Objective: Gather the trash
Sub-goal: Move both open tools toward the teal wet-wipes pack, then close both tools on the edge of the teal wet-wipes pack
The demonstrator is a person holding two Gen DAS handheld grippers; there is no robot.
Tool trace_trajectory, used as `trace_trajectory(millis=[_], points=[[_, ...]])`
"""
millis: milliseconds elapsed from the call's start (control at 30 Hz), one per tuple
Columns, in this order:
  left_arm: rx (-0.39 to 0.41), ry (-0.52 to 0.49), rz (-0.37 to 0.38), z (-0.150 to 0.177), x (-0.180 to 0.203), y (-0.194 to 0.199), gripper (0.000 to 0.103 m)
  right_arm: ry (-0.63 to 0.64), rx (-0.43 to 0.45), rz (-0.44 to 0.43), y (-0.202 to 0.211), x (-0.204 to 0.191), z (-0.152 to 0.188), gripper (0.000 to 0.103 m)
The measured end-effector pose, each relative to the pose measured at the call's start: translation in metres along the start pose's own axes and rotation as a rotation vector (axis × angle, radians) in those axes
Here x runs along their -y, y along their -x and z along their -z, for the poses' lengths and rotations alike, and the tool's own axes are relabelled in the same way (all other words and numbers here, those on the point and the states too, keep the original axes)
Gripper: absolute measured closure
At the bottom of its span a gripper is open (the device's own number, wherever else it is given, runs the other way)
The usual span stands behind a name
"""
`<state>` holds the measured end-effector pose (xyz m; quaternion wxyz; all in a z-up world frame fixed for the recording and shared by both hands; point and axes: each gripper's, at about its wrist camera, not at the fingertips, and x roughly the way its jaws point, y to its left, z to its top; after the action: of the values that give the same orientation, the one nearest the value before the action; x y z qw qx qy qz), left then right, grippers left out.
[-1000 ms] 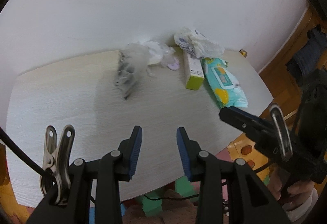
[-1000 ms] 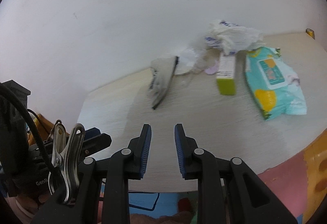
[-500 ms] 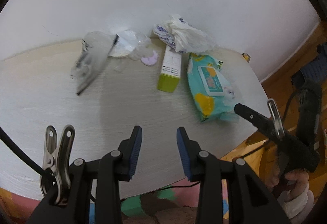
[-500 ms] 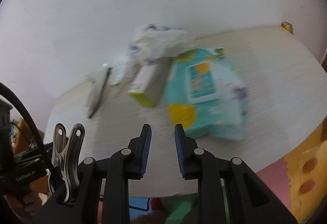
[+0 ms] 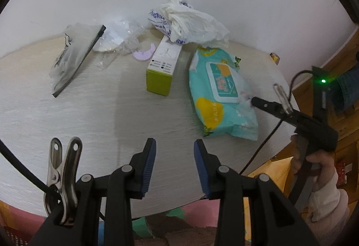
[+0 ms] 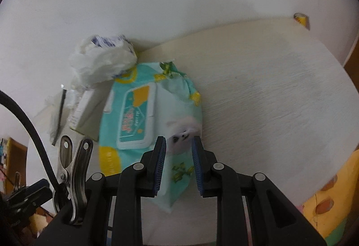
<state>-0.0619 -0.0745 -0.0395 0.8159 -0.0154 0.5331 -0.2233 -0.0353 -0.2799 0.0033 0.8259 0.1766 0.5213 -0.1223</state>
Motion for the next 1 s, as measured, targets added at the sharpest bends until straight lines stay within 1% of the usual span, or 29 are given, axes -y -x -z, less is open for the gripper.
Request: trace_trajectory(millis=[133, 200, 300, 533, 633, 733, 867, 1000], points=[[-0.010, 0.007, -0.004, 0.003, 0.001, -0.005, 0.067, -0.015, -0.072, -0.044, -0.019, 0.002, 0.002, 0.078], [-0.013, 0.013, -0.004, 0.003, 0.001, -0.006, 0.067, 0.001, -0.085, -0.056, -0.020, -0.003, 0.008, 0.078], [-0.019, 0.021, -0.003, 0.003, 0.000, -0.010, 0.067, 0.005, -0.110, -0.099, -0.019, -0.012, 0.018, 0.078], [-0.026, 0.040, -0.006, 0.005, -0.008, -0.013, 0.067, 0.065, -0.165, -0.191, -0.020, -0.054, 0.044, 0.078], [-0.022, 0.060, -0.014, 0.007, -0.015, -0.011, 0.067, 0.089, -0.195, -0.242, -0.021, -0.073, 0.053, 0.079], [-0.016, 0.086, -0.021, 0.010, -0.025, -0.008, 0.067, 0.083, -0.242, -0.315, -0.025, -0.084, 0.059, 0.079], [-0.014, 0.121, -0.030, 0.011, -0.036, -0.005, 0.067, 0.120, -0.242, -0.323, -0.020, -0.094, 0.061, 0.078], [-0.013, 0.133, -0.027, 0.010, -0.038, -0.005, 0.067, 0.173, -0.215, -0.322, -0.006, -0.096, 0.054, 0.078]])
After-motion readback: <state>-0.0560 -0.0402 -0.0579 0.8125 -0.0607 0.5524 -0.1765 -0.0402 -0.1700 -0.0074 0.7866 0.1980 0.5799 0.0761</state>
